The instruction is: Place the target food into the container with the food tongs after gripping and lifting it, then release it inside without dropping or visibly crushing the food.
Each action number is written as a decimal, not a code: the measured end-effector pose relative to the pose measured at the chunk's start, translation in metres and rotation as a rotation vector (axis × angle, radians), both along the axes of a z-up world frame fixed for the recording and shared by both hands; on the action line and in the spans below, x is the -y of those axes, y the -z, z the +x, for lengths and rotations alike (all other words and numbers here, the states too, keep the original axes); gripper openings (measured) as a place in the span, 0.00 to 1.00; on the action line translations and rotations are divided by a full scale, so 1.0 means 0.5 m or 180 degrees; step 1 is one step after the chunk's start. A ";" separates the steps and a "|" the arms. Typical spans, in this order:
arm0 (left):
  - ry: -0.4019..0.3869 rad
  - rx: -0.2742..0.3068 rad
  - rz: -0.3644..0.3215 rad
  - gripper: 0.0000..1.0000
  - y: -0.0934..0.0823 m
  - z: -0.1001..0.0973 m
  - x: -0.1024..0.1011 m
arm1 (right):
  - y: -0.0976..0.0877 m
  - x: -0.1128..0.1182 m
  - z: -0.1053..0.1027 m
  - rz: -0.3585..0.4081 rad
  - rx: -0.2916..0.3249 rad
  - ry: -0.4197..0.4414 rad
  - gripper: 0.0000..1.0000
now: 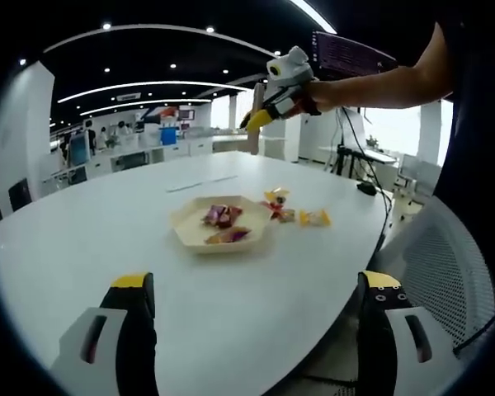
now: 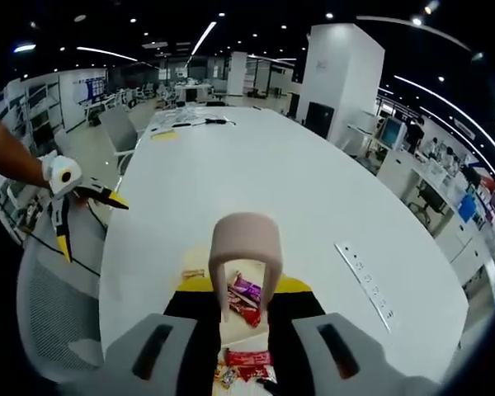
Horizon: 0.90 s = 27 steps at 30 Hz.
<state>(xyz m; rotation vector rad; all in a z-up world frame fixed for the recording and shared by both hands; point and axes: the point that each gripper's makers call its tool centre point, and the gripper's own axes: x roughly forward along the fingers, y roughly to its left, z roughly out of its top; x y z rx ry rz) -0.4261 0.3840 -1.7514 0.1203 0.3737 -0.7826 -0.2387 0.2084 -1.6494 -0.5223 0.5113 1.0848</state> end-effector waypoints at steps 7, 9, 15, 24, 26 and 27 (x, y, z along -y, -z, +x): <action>0.0014 -0.0027 0.0179 0.99 0.020 -0.009 -0.006 | -0.005 0.054 -0.003 0.0062 0.0014 0.0025 0.20; -0.0034 0.0033 0.0159 0.99 0.013 -0.002 -0.012 | -0.006 0.068 -0.003 0.0076 0.0022 0.0024 0.20; -0.0038 0.0006 0.0217 0.99 0.027 0.000 -0.015 | -0.010 0.106 -0.007 0.0081 0.0067 0.0027 0.19; 0.0076 0.0013 0.0192 0.99 0.021 -0.005 -0.001 | -0.004 0.119 -0.007 0.0180 0.0083 0.0185 0.20; 0.0109 -0.0035 0.0143 0.99 0.023 -0.008 -0.002 | -0.001 0.122 -0.004 0.0134 0.0100 0.0216 0.20; 0.0097 -0.0048 0.0129 0.99 0.023 -0.008 -0.002 | 0.001 0.123 -0.004 0.0128 0.0101 0.0216 0.20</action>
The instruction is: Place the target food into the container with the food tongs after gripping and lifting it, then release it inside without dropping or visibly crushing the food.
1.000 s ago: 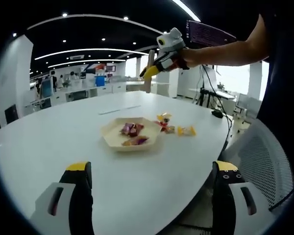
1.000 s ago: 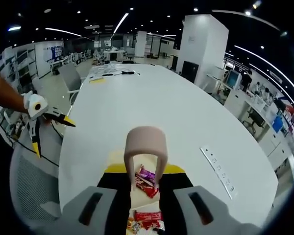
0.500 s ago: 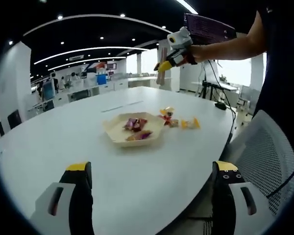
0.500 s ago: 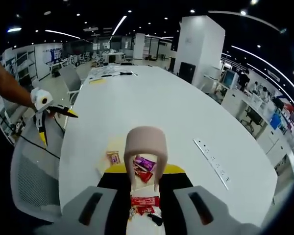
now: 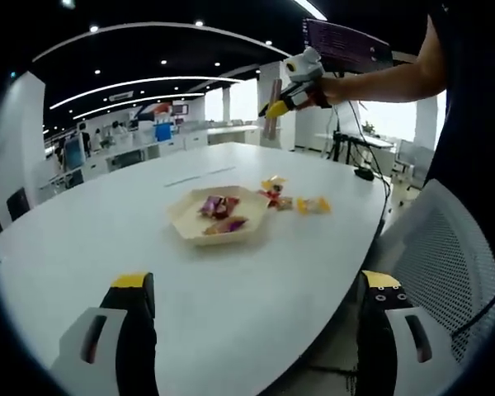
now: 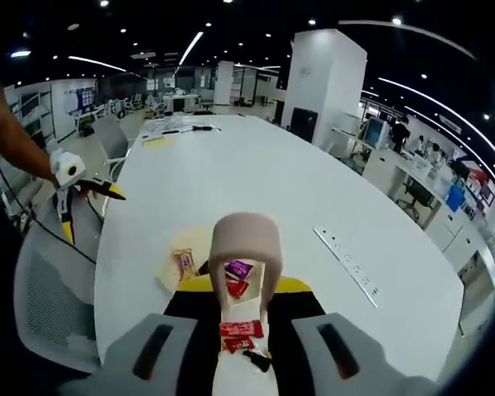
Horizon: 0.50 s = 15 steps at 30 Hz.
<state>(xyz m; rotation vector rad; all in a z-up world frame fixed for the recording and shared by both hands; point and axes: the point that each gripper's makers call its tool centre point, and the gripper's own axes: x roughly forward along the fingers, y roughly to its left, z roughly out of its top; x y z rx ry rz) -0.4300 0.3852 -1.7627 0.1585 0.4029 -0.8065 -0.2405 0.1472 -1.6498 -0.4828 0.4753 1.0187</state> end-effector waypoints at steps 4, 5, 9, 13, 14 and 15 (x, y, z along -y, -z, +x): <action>-0.0020 0.0047 -0.0035 0.99 -0.008 0.003 0.003 | 0.004 0.006 0.000 0.0007 0.0006 0.0035 0.20; -0.0035 0.0035 -0.0035 0.99 -0.008 0.005 0.002 | 0.007 0.007 -0.002 0.0003 0.0000 0.0027 0.20; -0.0046 0.0030 -0.0030 0.99 -0.008 0.009 0.001 | 0.011 0.021 -0.003 -0.0010 0.0018 0.0021 0.20; -0.0055 0.0011 -0.0023 0.99 -0.008 0.011 0.000 | 0.005 0.037 -0.009 0.0039 0.0011 0.0070 0.20; -0.0053 0.0020 -0.0017 0.99 -0.009 0.012 0.000 | 0.003 0.040 -0.015 0.0049 0.0020 0.0065 0.20; -0.0053 0.0022 -0.0019 0.99 -0.010 0.012 0.000 | 0.001 0.042 -0.017 0.0058 0.0023 0.0059 0.20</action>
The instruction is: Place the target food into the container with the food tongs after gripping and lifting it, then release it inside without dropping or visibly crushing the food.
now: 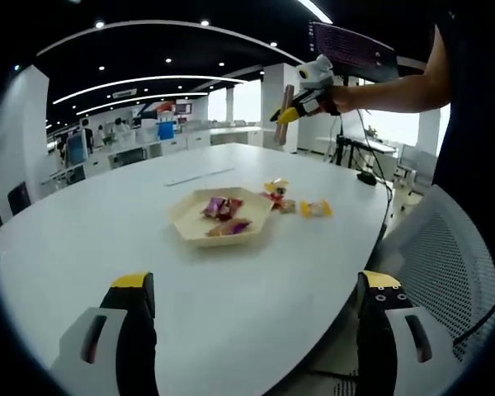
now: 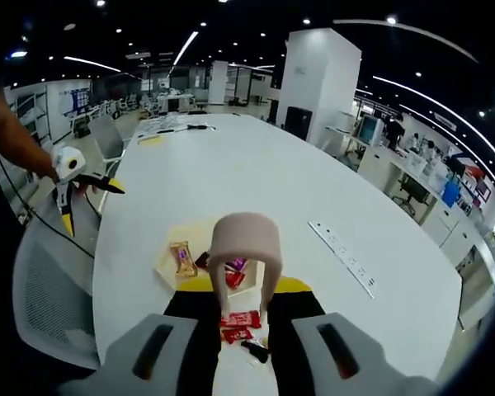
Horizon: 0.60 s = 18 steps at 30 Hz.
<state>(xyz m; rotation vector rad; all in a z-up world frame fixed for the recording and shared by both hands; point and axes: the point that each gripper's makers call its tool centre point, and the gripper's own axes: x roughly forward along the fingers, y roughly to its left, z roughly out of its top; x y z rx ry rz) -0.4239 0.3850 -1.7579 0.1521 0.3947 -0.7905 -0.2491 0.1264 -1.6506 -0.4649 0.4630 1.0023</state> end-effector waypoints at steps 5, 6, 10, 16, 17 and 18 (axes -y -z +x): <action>-0.0003 -0.0008 -0.0001 0.99 -0.001 -0.002 0.000 | -0.018 0.010 -0.020 0.0059 0.0010 0.0012 0.19; -0.0001 -0.0006 -0.0004 0.99 -0.002 -0.001 0.001 | -0.023 0.013 -0.022 0.0079 0.0029 0.0027 0.19; 0.0009 -0.0008 0.0006 0.98 -0.001 -0.002 0.001 | -0.024 0.024 -0.022 0.0073 0.0035 0.0065 0.19; 0.0004 0.0005 0.0018 0.98 -0.001 -0.003 0.001 | -0.020 0.035 -0.020 0.0047 0.0029 0.0096 0.20; 0.0002 0.0007 0.0020 0.98 -0.001 -0.002 0.001 | -0.019 0.036 -0.021 0.0044 0.0028 0.0097 0.20; -0.0002 0.0006 0.0028 0.97 0.000 -0.002 0.000 | -0.018 0.038 -0.022 0.0040 0.0030 0.0101 0.20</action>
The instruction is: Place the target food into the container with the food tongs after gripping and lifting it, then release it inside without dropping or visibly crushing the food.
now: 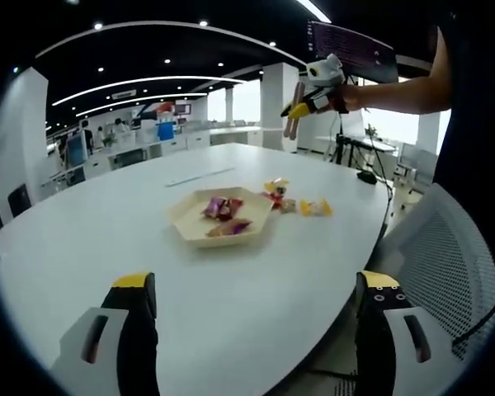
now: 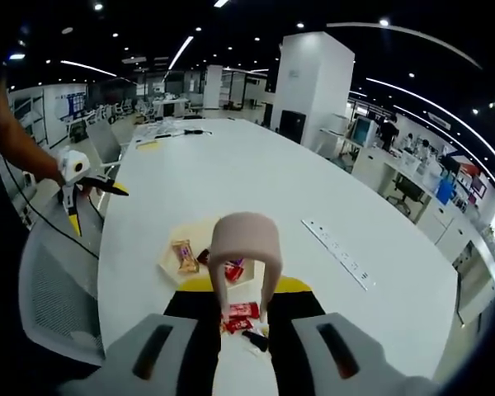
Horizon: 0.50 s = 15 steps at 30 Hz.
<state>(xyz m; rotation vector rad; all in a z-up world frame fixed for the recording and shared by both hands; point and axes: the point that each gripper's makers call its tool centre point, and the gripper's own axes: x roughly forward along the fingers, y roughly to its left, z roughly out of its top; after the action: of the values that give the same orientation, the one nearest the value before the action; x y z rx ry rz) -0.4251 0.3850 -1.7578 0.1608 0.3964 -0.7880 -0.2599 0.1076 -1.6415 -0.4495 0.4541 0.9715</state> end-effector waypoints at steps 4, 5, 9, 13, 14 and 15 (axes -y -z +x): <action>-0.0001 -0.0006 0.0021 0.97 0.003 0.000 -0.001 | 0.001 0.004 -0.001 -0.0006 0.0025 0.0008 0.20; 0.0001 -0.0005 0.0026 0.97 0.003 0.000 -0.001 | 0.002 0.005 0.000 -0.0010 0.0027 0.0009 0.20; 0.0008 -0.0005 0.0039 0.96 0.004 0.000 0.000 | 0.014 0.010 0.008 -0.0045 0.0096 -0.0052 0.19; 0.0007 -0.0005 0.0042 0.95 0.005 0.000 0.000 | 0.032 0.007 0.012 -0.0005 0.0111 -0.0238 0.19; 0.0003 -0.0005 0.0045 0.95 0.005 0.000 0.000 | 0.038 0.009 0.016 -0.0022 0.0117 -0.0249 0.19; -0.0002 -0.0006 0.0043 0.95 0.005 0.000 0.000 | 0.048 0.012 0.021 -0.0039 0.0102 -0.0258 0.19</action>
<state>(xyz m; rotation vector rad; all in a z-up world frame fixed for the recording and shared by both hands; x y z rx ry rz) -0.4248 0.3852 -1.7602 0.1725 0.4036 -0.7850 -0.2496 0.1018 -1.6654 -0.4970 0.4158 1.0387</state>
